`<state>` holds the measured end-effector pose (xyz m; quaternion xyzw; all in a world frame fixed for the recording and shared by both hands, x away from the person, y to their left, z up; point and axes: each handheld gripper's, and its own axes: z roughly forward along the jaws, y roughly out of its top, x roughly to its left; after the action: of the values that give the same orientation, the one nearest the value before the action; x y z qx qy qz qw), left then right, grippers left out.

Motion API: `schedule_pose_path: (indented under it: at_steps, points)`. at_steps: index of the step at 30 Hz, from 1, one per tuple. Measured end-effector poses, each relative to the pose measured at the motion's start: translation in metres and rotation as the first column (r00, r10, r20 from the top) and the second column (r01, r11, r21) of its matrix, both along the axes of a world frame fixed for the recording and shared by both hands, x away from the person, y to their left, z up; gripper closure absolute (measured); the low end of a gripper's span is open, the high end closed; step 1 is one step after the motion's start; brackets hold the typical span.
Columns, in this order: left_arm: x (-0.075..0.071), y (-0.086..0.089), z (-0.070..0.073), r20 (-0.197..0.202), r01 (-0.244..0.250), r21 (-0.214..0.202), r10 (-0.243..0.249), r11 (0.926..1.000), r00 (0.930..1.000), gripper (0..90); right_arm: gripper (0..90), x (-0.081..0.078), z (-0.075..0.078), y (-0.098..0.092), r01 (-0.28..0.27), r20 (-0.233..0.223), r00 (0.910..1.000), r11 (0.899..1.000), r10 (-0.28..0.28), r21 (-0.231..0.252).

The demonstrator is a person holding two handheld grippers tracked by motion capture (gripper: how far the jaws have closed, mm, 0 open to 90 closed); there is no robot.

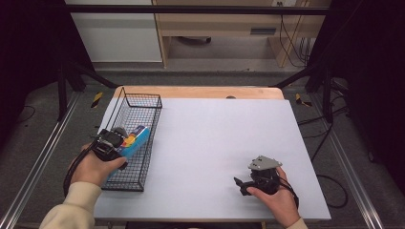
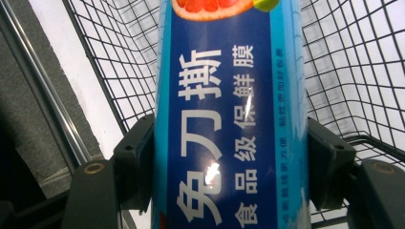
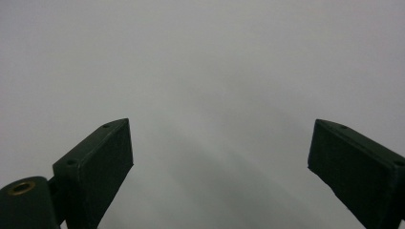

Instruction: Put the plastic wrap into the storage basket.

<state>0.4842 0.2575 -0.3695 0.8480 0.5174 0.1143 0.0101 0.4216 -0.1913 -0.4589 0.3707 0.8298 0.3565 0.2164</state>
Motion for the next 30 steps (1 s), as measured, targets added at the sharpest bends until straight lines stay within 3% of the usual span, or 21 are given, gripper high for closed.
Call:
schedule_pose_path:
  at_steps: [30]
  points:
    - [0.012, -0.001, -0.009, -0.061, -0.014, -0.004, 0.014, 0.9999, 0.9981, 31.7, 8.2, 0.000, -0.002, 0.001, -0.005, -0.012, 0.9999, 1.000, 0.005, -0.006]
